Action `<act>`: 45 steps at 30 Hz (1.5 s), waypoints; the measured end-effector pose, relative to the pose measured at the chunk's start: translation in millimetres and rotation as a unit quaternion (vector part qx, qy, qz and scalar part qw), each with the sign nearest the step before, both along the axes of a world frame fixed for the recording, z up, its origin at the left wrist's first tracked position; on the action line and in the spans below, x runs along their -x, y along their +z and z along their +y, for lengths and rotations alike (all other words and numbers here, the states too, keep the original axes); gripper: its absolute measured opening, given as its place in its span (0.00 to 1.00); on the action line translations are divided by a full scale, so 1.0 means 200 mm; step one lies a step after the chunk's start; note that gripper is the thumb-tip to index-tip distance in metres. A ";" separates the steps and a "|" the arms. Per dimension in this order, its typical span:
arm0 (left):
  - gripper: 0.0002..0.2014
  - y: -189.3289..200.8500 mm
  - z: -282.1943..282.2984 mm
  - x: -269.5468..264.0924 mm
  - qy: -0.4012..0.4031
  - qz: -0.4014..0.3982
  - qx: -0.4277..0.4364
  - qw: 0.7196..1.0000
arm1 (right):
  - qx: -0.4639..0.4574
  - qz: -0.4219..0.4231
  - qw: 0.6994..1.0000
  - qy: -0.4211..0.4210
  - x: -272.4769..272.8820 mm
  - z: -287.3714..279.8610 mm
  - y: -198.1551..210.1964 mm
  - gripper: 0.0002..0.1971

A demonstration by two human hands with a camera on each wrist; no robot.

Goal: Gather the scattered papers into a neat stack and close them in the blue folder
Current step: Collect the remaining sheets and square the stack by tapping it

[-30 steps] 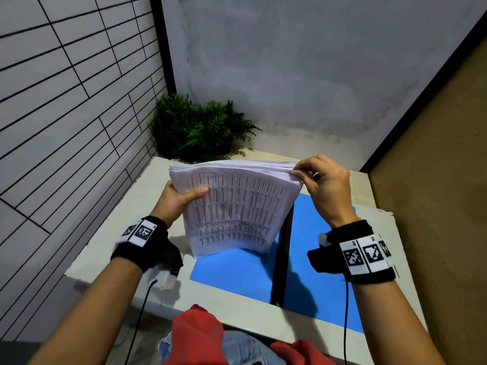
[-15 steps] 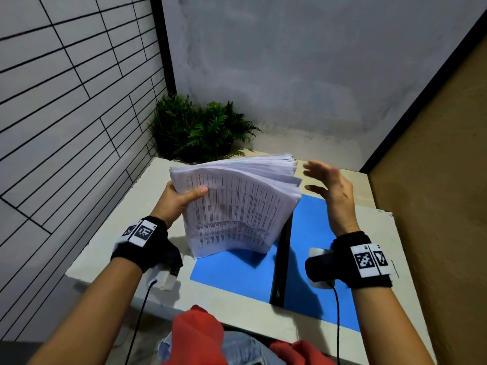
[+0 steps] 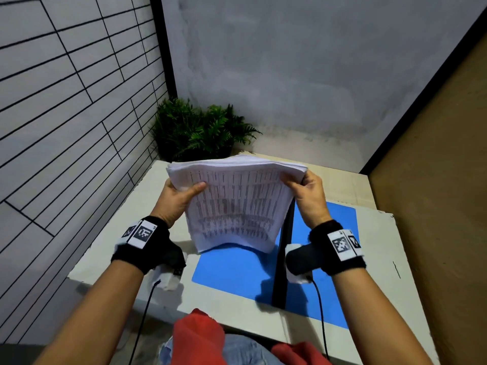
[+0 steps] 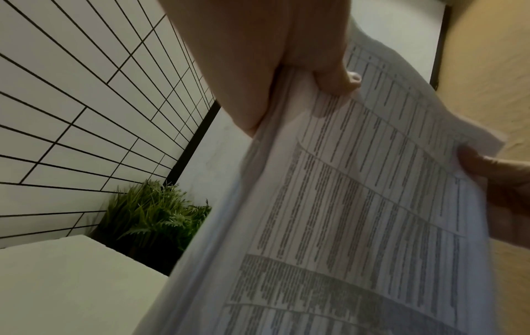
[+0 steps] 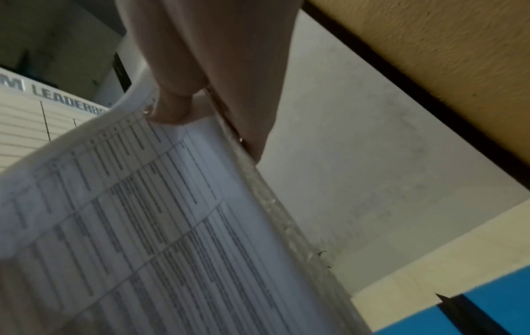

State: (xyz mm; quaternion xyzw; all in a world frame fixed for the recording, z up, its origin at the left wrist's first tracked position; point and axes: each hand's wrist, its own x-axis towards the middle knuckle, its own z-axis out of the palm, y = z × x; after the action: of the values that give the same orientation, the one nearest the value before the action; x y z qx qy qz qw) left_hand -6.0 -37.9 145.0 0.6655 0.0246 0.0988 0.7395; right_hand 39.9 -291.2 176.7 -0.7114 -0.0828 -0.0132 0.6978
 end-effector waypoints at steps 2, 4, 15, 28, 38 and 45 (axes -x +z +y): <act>0.29 0.00 0.00 0.01 -0.012 -0.001 -0.006 1.000 | -0.004 0.000 1.000 0.009 0.01 -0.02 -0.01 0.11; 0.32 -0.03 -0.01 0.01 -0.021 0.023 -0.011 0.999 | 0.015 0.017 0.999 0.029 0.01 -0.02 -0.05 0.12; 0.33 -0.01 0.01 0.04 -0.064 0.028 -0.032 0.997 | 0.006 0.045 0.996 0.078 0.01 -0.07 -0.11 0.19; 0.24 0.00 -0.01 0.01 -0.048 0.028 -0.027 0.998 | -0.042 0.059 0.993 0.093 -0.01 -0.01 -0.10 0.26; 0.27 -0.07 -0.03 0.03 -0.067 0.037 -0.023 0.997 | -0.013 0.104 0.991 0.083 0.01 -0.09 -0.25 0.30; 0.13 -0.16 -0.08 -0.01 -0.025 0.064 -0.047 0.997 | 0.026 0.148 0.987 0.058 0.04 -0.02 -0.43 0.13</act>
State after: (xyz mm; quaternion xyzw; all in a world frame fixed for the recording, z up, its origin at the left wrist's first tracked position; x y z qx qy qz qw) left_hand -3.3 -53.3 113.8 0.7049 0.0505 0.0391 0.7065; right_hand 32.6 -294.6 91.4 -0.7176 -0.0206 0.1349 0.6829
